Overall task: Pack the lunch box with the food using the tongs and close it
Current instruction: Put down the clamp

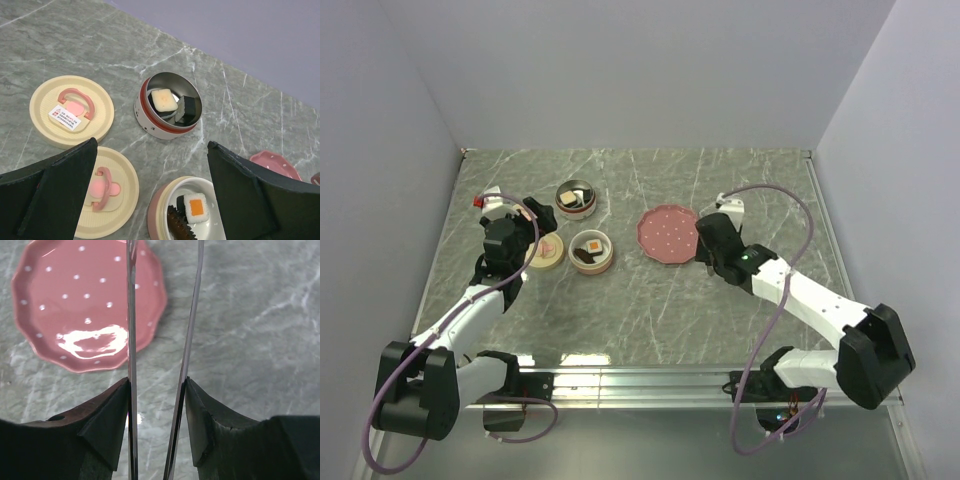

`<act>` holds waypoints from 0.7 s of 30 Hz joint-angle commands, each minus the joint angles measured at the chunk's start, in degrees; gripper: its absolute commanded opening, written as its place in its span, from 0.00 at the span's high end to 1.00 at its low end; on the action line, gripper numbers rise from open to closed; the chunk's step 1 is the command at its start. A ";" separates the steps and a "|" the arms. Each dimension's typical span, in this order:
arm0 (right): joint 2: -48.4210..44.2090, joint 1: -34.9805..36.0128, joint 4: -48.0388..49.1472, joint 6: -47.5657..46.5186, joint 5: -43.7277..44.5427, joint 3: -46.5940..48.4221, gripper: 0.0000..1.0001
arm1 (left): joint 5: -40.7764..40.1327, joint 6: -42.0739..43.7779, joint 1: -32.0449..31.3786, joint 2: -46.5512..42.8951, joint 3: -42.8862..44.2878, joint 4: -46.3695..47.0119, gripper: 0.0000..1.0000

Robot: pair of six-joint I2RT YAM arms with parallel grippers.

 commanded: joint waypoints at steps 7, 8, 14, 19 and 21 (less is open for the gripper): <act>-3.74 -7.73 0.14 4.03 1.04 -5.90 0.44 | 1.62 -1.31 0.29 -1.72 0.01 3.44 0.02; -3.74 -8.17 0.40 3.85 0.60 -5.82 0.44 | 1.62 -1.31 0.38 -1.46 0.09 3.44 0.02; -3.83 -12.56 1.46 2.28 -4.31 -6.61 0.44 | 1.80 -1.22 0.38 -1.11 0.36 3.35 0.02; 2.14 -15.90 0.85 0.87 -7.84 -4.07 0.44 | 1.80 -1.22 0.38 -1.19 0.36 3.26 0.02; 5.99 -16.43 0.15 0.25 -8.72 -2.05 0.44 | 1.80 -1.22 0.38 -1.28 0.36 3.26 0.02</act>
